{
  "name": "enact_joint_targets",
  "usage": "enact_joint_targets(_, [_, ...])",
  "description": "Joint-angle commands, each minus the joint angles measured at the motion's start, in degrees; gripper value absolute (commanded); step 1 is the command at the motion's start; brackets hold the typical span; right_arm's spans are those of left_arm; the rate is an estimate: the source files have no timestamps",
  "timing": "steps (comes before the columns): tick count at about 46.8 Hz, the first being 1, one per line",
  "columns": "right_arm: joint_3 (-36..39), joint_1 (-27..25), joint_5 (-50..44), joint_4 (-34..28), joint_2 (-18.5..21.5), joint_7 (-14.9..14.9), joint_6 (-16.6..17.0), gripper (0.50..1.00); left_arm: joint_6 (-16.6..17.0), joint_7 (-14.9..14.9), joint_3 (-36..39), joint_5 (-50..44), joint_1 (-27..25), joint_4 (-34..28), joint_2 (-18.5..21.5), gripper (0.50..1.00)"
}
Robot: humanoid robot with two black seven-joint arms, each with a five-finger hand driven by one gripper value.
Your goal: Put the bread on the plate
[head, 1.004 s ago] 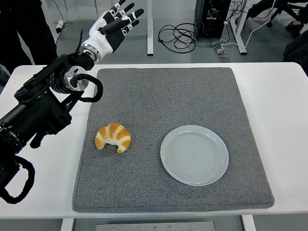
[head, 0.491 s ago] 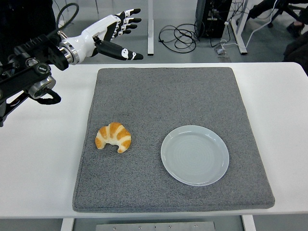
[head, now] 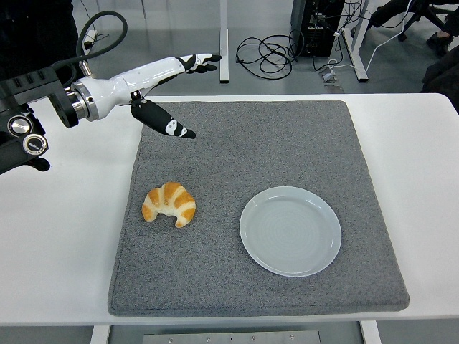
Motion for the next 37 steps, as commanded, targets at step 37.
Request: enact_joint_targets(37, [0.0, 0.0, 0.0, 0.0, 0.0, 0.0, 0.0, 1.0, -4.4, -1.9, 2.2, 9.4, 6.5, -5.7, 6.5, 0.975])
